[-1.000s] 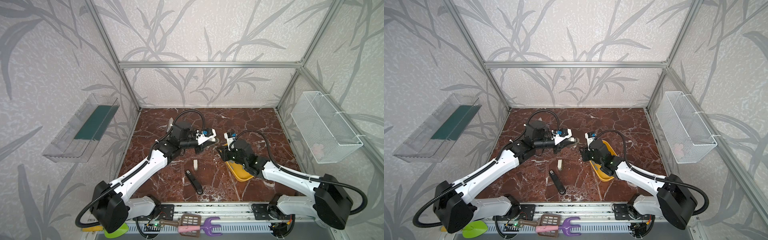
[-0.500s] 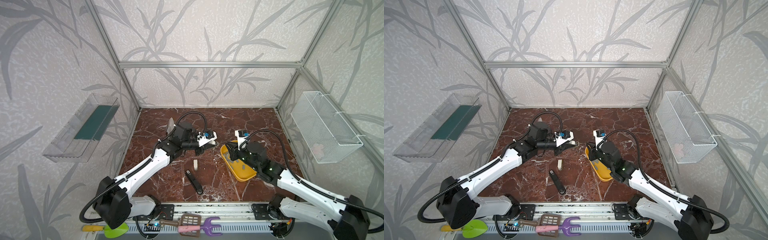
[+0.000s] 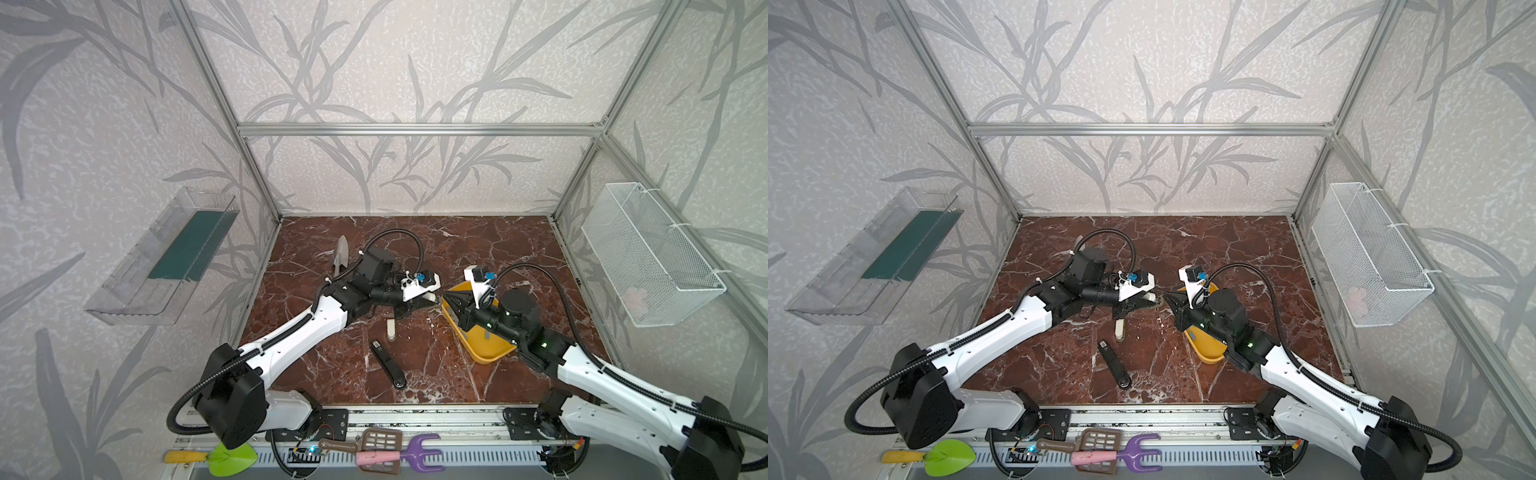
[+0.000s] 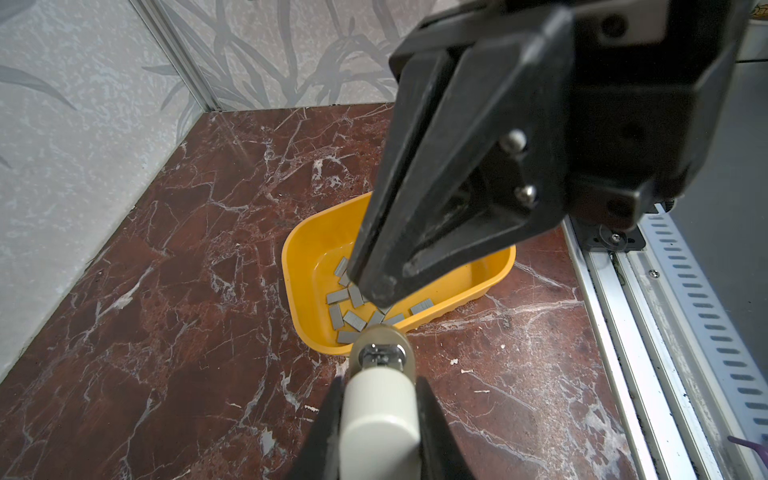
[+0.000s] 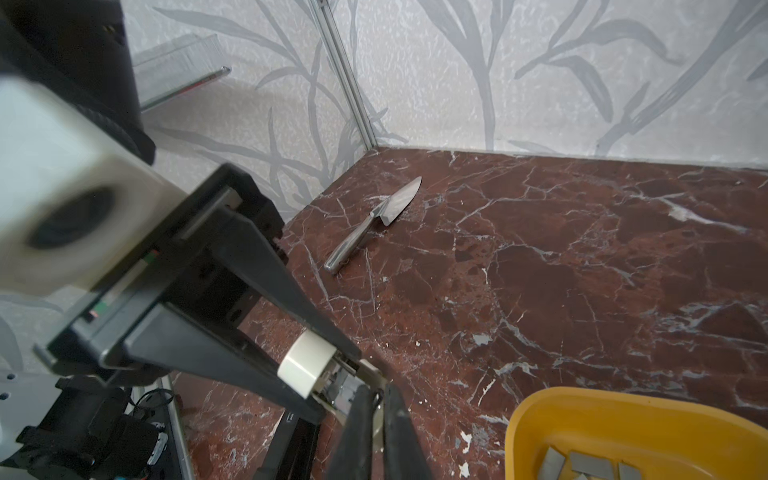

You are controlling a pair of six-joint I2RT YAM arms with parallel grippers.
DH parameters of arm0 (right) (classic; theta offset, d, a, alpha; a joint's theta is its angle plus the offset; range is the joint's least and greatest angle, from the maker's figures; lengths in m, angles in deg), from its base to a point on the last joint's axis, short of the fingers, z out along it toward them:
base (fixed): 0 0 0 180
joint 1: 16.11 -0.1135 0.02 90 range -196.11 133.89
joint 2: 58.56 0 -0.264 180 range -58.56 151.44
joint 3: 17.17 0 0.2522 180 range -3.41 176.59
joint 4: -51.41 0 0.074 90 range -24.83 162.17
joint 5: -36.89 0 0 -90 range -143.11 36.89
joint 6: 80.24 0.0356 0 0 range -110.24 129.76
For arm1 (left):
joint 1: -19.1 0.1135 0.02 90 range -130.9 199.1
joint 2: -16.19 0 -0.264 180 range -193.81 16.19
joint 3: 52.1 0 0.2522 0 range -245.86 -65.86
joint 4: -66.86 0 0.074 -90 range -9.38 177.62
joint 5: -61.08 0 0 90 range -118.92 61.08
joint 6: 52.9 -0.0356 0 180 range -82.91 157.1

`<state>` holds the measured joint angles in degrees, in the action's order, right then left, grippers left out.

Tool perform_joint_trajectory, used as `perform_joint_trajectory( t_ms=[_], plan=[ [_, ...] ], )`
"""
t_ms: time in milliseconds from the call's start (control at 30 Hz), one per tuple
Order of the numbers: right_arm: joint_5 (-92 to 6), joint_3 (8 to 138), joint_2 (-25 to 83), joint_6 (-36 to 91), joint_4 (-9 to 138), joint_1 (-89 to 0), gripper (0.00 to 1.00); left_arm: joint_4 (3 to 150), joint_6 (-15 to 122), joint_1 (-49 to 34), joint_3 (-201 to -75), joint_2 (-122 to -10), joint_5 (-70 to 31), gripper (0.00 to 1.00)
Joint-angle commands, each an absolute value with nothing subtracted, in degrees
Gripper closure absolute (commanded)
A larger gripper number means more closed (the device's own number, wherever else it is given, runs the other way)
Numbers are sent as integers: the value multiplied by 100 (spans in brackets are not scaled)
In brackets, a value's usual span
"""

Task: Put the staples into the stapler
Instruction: 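Grasp the stapler's lower end with the right gripper while the left gripper holds it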

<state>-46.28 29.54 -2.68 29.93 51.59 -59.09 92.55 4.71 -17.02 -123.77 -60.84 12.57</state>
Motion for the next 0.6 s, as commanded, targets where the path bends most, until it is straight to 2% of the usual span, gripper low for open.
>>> perform_joint_trajectory(
  t_ms=[0,567],
  plan=[
    [-4515,3182,43,3086,5022,-5913,90,9200,445,-1707,-12571,-5995,1472,100],
    [-4079,3339,1055,3325,4597,-6119,94,8189,1083,-1709,-12166,-5633,1898,100]
  ],
)
